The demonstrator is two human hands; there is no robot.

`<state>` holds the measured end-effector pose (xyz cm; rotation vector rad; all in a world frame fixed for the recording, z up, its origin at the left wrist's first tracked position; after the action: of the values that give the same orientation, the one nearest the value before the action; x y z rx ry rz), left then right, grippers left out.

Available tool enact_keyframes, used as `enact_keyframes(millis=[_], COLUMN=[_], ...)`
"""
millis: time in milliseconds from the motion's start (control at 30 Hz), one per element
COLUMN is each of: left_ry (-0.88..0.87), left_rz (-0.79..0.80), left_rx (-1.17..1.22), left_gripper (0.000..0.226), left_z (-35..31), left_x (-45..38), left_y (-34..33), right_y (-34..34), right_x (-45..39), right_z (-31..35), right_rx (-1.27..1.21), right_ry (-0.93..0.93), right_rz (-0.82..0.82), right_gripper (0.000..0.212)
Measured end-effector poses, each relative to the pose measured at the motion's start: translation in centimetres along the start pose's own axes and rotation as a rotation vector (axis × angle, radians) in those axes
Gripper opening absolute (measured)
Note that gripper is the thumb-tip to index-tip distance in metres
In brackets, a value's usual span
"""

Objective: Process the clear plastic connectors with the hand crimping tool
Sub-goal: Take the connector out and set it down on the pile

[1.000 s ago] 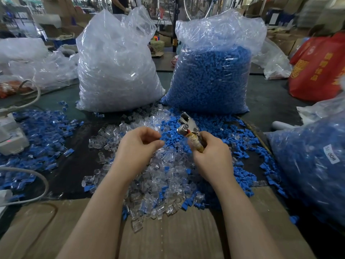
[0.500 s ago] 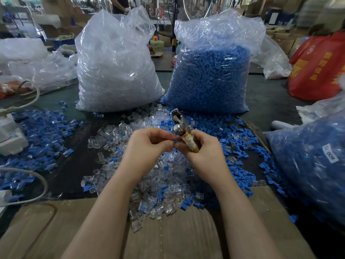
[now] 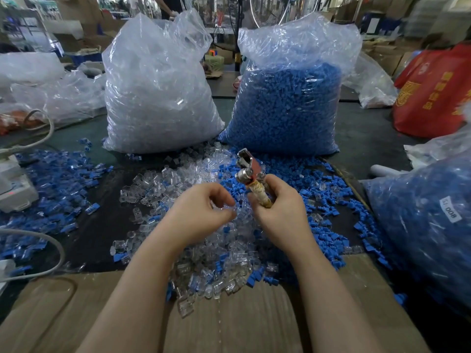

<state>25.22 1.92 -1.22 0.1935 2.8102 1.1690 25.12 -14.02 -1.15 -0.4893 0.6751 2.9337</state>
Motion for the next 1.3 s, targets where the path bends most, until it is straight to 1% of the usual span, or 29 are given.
enact_keyframes(millis=[67, 100, 200, 333, 400, 500, 633, 700, 800, 900, 1067, 1300], left_ry=[0.015, 0.015, 0.03, 0.07, 0.086, 0.099, 0.087, 0.072, 0.044, 0.02, -0.009, -0.042], left_rz=[0.082, 0.086, 0.04, -0.026, -0.061, -0.16, -0.266, -0.284, -0.27, -0.252, -0.212, -0.221], left_rx=[-0.179, -0.222, -0.248, -0.232, -0.172, -0.032, 0.252, 0.371, 0.518, 0.589, 0.653, 0.611], left_gripper=[0.011, 0.012, 0.015, 0.012, 0.013, 0.012, 0.019, 0.023, 0.026, 0.024, 0.023, 0.02], left_z=[0.6, 0.7, 0.6, 1.1, 1.4, 1.6, 1.3, 1.0, 0.4, 0.0, -0.6, -1.0], left_x=[0.1, 0.0, -0.3, -0.5, -0.5, -0.4, -0.1, 0.0, 0.0, 0.0, 0.1, 0.1], left_y=[-1.0, -1.2, -1.2, -1.0, -0.7, 0.4, 1.4, 1.5, 1.2, 1.1, 0.7, 0.9], right_y=[0.1, 0.1, 0.5, 0.8, 0.9, 1.1, 1.2, 1.2, 1.3, 1.3, 1.2, 1.4], right_x=[0.0, 0.0, 0.0, 0.0, 0.0, 0.0, 0.1, 0.1, 0.0, 0.1, 0.1, 0.1], right_z=[0.0, 0.0, 0.1, 0.1, 0.2, 0.4, 0.6, 0.7, 0.9, 1.2, 1.4, 1.2], right_rx=[0.022, 0.026, 0.031, -0.013, -0.029, -0.026, -0.117, -0.176, -0.272, -0.346, -0.359, -0.33], right_ry=[0.002, 0.004, 0.002, 0.009, 0.01, 0.019, 0.002, -0.004, 0.005, 0.024, 0.04, 0.051], right_rz=[-0.016, -0.023, -0.059, -0.084, -0.088, -0.104, -0.101, -0.1, -0.093, -0.088, -0.086, -0.122], right_gripper=[0.008, 0.009, 0.011, 0.009, 0.009, 0.01, 0.005, 0.006, 0.009, 0.017, 0.012, 0.011])
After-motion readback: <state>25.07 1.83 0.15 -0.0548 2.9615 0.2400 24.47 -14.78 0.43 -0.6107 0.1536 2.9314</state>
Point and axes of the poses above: each hand's wrist, its own x-axis away from the middle knuckle, its own y-axis out of the back of the hand, z = x × y, the point moved 10 cm from there along -x, towards the middle knuckle, and after that the axes turned 5 degrees about -x, right-handed, at the moved point
